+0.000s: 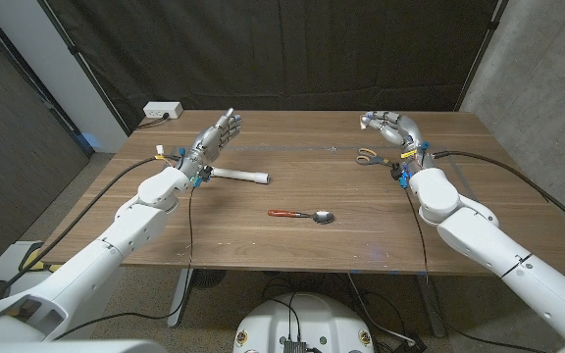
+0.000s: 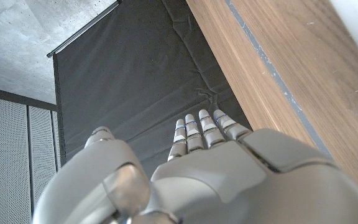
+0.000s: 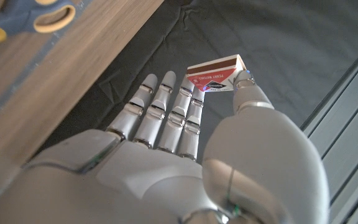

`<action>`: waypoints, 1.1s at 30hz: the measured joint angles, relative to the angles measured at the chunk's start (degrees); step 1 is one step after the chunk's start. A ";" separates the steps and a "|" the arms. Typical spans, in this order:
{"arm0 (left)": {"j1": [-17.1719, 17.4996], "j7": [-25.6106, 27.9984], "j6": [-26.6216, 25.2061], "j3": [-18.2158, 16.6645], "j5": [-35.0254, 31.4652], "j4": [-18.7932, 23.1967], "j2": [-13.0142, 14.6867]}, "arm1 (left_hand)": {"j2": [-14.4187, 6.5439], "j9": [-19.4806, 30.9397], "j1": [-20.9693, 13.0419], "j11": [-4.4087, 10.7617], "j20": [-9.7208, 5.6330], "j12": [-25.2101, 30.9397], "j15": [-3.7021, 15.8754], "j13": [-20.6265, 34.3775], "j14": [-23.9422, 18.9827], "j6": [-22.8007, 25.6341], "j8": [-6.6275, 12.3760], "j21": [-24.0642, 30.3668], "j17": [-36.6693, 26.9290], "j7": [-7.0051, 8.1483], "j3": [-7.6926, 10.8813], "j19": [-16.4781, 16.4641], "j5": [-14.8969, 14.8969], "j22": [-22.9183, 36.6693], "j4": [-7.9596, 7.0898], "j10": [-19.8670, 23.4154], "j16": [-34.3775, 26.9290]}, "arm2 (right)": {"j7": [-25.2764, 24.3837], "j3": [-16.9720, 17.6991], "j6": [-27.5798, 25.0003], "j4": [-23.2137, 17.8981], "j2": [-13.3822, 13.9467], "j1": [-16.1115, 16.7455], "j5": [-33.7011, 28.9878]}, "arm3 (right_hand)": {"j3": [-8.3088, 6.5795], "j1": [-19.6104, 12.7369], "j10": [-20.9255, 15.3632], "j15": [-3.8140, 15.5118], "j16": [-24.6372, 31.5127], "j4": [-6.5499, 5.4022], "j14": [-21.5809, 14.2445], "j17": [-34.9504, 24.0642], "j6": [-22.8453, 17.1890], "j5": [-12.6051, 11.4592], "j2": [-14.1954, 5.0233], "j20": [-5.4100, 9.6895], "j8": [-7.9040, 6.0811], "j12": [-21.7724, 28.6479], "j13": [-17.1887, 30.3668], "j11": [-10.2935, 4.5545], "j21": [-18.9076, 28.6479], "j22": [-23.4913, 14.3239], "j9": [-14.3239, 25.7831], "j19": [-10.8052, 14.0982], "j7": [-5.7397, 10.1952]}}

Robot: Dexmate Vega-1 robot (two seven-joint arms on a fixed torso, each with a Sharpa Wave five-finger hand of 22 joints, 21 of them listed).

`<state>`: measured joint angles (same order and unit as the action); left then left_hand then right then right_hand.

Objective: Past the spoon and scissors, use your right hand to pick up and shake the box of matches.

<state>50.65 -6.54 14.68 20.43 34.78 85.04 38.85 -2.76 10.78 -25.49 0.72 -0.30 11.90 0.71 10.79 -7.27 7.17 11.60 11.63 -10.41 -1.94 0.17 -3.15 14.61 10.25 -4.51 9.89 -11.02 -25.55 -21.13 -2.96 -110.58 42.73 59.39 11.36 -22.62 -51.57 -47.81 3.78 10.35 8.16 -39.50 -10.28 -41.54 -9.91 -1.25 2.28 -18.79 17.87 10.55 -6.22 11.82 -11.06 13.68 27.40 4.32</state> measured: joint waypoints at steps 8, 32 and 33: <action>0.95 0.87 -0.18 -0.44 -0.01 0.84 0.37 | 0.00 0.00 0.00 0.00 0.00 0.00 0.00 0.00 0.00 0.21 0.00 0.00 0.00 0.21 0.00 0.00 0.00 0.00 0.00 0.00 0.00 | 4.05 -4.48 -7.44 -4.00 3.57 -2.65 -17.15 | 0.00 -0.07 0.17 0.00 0.00 0.00 0.00 0.00 0.00 -0.06 0.07 -0.23 0.21 -0.20 -0.03 -0.17 0.00 0.00 0.00 -0.23 0.00; 1.33 -0.03 0.42 -0.82 0.73 0.06 0.41 | 0.00 0.00 0.00 0.00 0.00 0.00 0.00 0.00 0.00 0.51 0.00 0.00 0.00 -0.11 -0.24 0.00 0.01 0.00 -0.25 0.00 0.00 | 9.29 -6.20 -16.81 -7.49 2.54 -3.16 -30.75 | 0.02 -0.19 -0.17 0.12 0.27 -0.01 -1.16 0.01 -0.26 -0.04 0.19 0.28 0.67 -0.45 0.00 0.17 0.01 0.00 -0.26 0.30 -0.26; 1.25 -0.09 0.46 -0.82 0.75 -0.04 0.39 | 0.00 0.00 0.00 0.00 0.00 0.00 0.00 0.00 0.00 0.51 0.00 0.00 0.00 -0.11 -0.24 0.00 0.01 0.00 -0.25 0.00 0.00 | 8.77 -5.80 -15.46 -7.27 2.29 -2.98 -29.10 | 0.02 -0.19 -0.34 0.25 0.27 -0.01 -1.49 0.02 -0.33 -0.03 0.19 0.28 0.72 -0.45 0.00 0.34 0.01 0.00 -0.26 0.30 -0.33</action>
<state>51.90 -6.63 15.14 19.61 35.53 84.99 39.24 -2.75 10.78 -25.48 0.72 -0.29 11.90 0.71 10.79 -7.27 7.69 11.60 11.63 -10.41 -2.05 -0.07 -3.15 14.62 10.25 -4.75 9.89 -11.02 -16.78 -26.93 -18.42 -117.85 45.01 56.41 -17.74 -22.60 -51.76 -48.15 4.03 10.62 8.16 -41.00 -10.27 -41.87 -9.94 -1.06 2.56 -18.07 17.42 10.55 -5.88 11.83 -11.06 13.43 27.71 3.99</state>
